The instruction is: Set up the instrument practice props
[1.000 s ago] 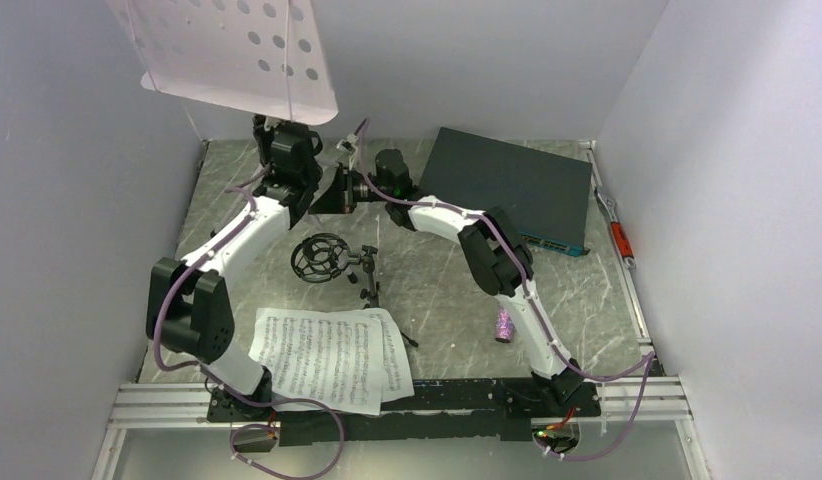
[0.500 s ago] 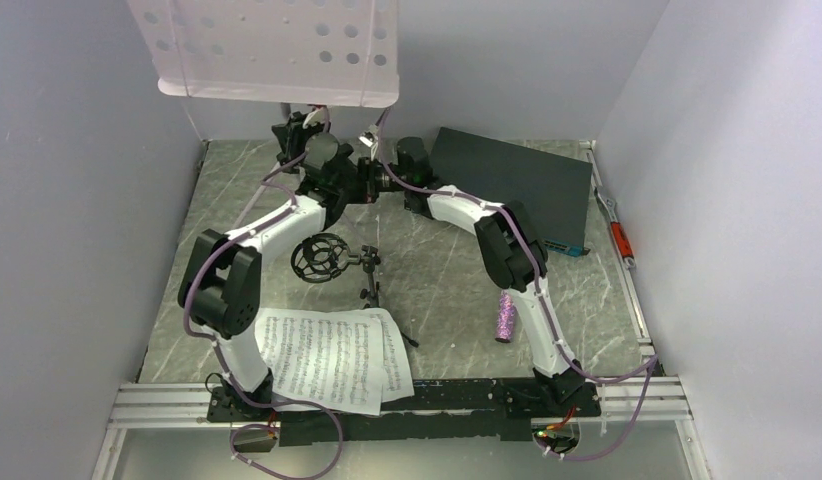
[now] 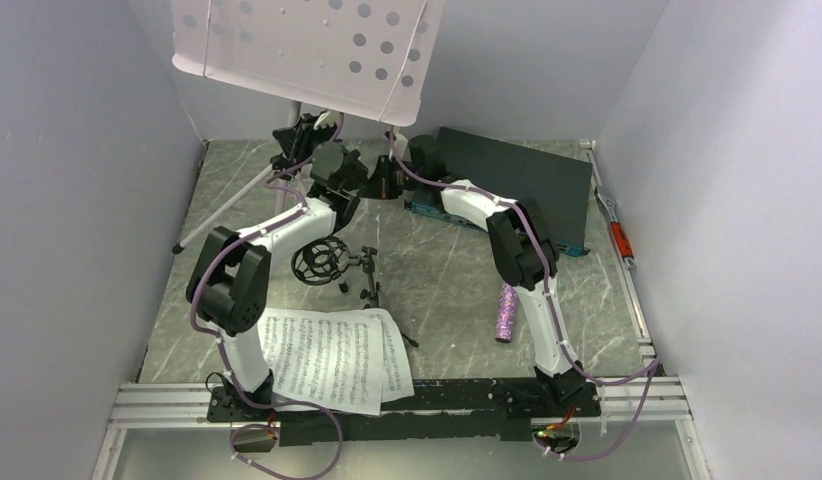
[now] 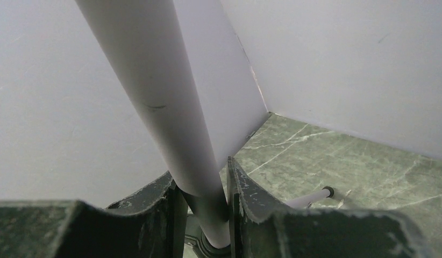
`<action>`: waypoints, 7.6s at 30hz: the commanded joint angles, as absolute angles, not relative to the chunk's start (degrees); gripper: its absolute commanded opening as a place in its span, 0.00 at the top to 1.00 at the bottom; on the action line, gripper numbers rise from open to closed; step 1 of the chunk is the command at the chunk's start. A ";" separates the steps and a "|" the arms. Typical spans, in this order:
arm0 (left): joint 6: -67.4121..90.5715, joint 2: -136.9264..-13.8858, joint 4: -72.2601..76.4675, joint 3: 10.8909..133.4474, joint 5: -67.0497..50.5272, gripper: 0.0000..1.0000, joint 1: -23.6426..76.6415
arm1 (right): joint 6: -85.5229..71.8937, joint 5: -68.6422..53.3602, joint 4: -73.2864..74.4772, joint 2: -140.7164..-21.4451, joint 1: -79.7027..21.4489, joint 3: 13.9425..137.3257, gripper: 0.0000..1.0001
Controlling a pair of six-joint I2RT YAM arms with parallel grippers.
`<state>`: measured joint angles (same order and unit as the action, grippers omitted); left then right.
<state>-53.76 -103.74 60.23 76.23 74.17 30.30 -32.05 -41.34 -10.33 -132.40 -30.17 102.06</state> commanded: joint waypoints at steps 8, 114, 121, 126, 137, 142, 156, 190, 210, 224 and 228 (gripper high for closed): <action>-20.94 -90.24 24.00 71.43 75.43 0.97 30.43 | -21.56 -34.18 -12.93 -121.66 -35.33 92.58 0.51; 19.91 -85.65 -16.92 81.23 21.77 0.06 38.15 | -1.64 -29.00 7.61 -114.82 -23.58 78.72 1.00; 19.05 -80.91 -15.90 78.65 15.96 0.06 38.14 | -0.45 -29.29 9.36 -112.68 -23.43 75.54 1.00; 19.18 -77.58 -17.01 78.58 11.70 0.06 38.14 | 1.21 -30.14 11.21 -111.17 -23.32 74.04 1.00; 19.45 -71.84 -18.58 76.83 9.26 0.06 38.07 | 2.85 -26.05 17.29 -108.02 -23.29 71.28 1.00; 18.67 -68.95 -22.17 76.01 14.31 0.06 38.01 | 2.03 -20.57 18.99 -105.94 -23.34 70.03 1.00; 20.57 -65.36 -16.11 69.63 -7.09 0.06 22.12 | -4.59 -26.33 6.58 -96.56 -23.36 63.27 0.33; 68.27 -91.56 51.77 81.70 -59.87 0.06 -16.30 | -33.71 -34.40 -17.89 -69.04 -10.94 67.26 0.01; 58.56 -92.63 39.60 90.34 -62.63 0.24 -10.12 | -43.29 -39.13 -23.04 -75.48 -6.91 75.10 0.06; 54.56 -83.28 35.14 83.40 -60.60 0.32 -8.59 | -44.52 -40.53 -20.92 -81.94 -3.89 81.04 0.12; 50.19 -81.44 28.70 82.82 -59.20 0.27 -8.22 | -44.65 -41.99 -19.99 -83.37 -3.78 82.02 0.11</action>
<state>55.11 -85.89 31.99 82.54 -60.03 -9.21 -43.62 -40.53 -18.85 -82.87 -3.99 78.50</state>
